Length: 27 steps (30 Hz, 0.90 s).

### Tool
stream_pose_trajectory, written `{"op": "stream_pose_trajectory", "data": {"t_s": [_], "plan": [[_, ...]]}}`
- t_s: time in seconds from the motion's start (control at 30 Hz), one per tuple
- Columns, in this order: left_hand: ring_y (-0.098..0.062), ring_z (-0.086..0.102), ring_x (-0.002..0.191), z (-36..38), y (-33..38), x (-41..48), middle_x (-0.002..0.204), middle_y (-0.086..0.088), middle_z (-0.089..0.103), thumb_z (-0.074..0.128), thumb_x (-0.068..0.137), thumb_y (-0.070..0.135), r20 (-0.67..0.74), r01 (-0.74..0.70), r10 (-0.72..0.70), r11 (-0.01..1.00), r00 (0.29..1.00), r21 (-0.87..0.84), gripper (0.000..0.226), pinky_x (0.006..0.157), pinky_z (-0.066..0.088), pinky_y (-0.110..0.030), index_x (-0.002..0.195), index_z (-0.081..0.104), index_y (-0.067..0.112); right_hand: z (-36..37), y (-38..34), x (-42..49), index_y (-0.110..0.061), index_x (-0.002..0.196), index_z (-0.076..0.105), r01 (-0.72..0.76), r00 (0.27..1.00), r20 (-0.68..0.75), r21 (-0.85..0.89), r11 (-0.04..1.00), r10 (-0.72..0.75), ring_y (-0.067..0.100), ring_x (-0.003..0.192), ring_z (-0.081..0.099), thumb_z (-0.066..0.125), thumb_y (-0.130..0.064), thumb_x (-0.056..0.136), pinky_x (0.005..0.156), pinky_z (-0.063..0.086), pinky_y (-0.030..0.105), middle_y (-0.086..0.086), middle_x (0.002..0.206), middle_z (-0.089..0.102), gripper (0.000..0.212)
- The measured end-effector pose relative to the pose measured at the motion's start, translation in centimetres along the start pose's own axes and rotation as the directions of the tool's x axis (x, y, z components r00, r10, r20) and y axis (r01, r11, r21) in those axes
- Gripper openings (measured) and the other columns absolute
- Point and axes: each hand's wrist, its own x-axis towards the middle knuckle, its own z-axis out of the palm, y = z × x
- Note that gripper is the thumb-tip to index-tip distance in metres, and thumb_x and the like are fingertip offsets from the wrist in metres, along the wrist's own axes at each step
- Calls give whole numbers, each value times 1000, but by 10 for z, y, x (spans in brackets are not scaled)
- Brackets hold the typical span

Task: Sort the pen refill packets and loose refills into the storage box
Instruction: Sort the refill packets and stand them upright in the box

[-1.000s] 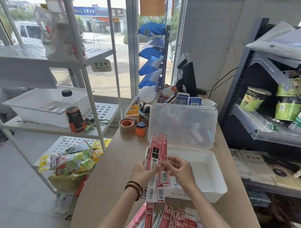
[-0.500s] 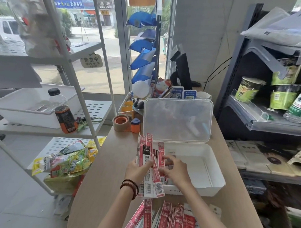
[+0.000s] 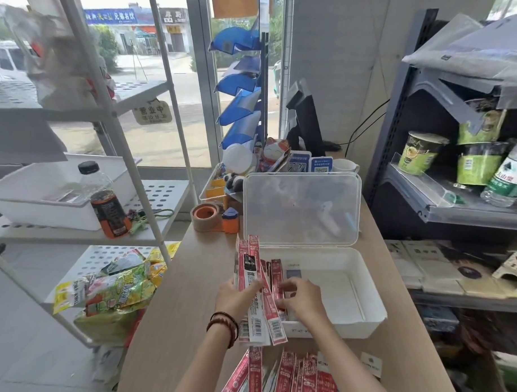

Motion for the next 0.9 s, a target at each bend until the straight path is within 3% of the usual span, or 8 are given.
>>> {"op": "stream_pose_trajectory", "data": {"t_s": [0.1, 0.2, 0.33, 0.4, 0.6, 0.67, 0.8, 0.9], "plan": [[-15, 68, 69, 0, -2, 1, 78, 0, 71, 70, 82, 34, 22, -12, 12, 1000, 1000, 19, 16, 62, 54, -27, 83, 64, 19, -1, -3, -3, -16, 110, 70, 43, 994, -98, 40, 998, -39, 9, 96, 63, 73, -21, 86, 85, 48, 15, -2, 112, 70, 25], [-15, 69, 71, -2, -4, 4, 80, 0, 72, 68, 83, 36, 35, -12, 11, 999, 999, 30, 17, 61, 53, -26, 85, 65, 19, -8, -9, -11, -19, 104, 72, 166, 972, -194, 183, 969, -130, 1, 84, 65, 66, -33, 90, 85, 53, 17, -7, 97, 73, 21], [-13, 68, 68, -1, -6, 6, 82, -1, 72, 66, 85, 37, 32, -30, 28, 998, 999, 57, 22, 54, 48, -21, 94, 66, 16, -13, -11, -18, -25, 102, 70, 187, 972, 72, 346, 919, -225, 7, 78, 72, 75, -44, 79, 77, 60, 27, -4, 88, 76, 31], [-13, 69, 67, 0, -5, 5, 81, -1, 72, 66, 85, 35, 19, -24, 23, 998, 1000, 58, 21, 53, 49, -20, 93, 66, 16, -12, -7, -16, -27, 105, 70, 179, 968, 103, 351, 919, -228, 9, 81, 73, 80, -43, 73, 74, 60, 27, -2, 89, 76, 37], [-18, 69, 79, -1, -7, 7, 89, -3, 71, 68, 80, 43, 3, -2, 1, 996, 1000, 94, 33, 70, 56, -31, 98, 65, 15, -13, -9, -16, -21, 104, 68, 125, 971, 123, 465, 876, -204, 15, 83, 73, 83, -30, 74, 66, 57, 23, 1, 91, 76, 34], [-13, 67, 72, 0, -5, 5, 85, -2, 71, 68, 81, 41, 1, -5, 4, 994, 1000, 111, 31, 62, 53, -26, 95, 65, 14, -14, -9, -17, -19, 101, 68, 131, 976, 94, 478, 869, -199, 17, 84, 72, 81, -26, 77, 67, 57, 23, 2, 92, 75, 28], [3, 49, 38, 0, -3, 2, 73, 3, 69, 71, 78, 41, 9, 10, -11, 998, 1000, 67, 35, 42, 39, -15, 95, 65, 11, -16, -2, -12, -19, 95, 65, 133, 989, -124, 509, 850, -81, 18, 85, 70, 75, -20, 83, 68, 58, 22, 1, 91, 71, 15], [4, 43, 34, 1, -2, 3, 68, 5, 65, 71, 78, 41, 1, 5, -5, 996, 1000, 91, 37, 40, 37, -14, 95, 64, 9, -13, 0, -5, -19, 96, 66, 72, 996, -87, 515, 854, -31, 18, 84, 71, 73, -20, 85, 71, 59, 25, 1, 92, 72, 13]]}}
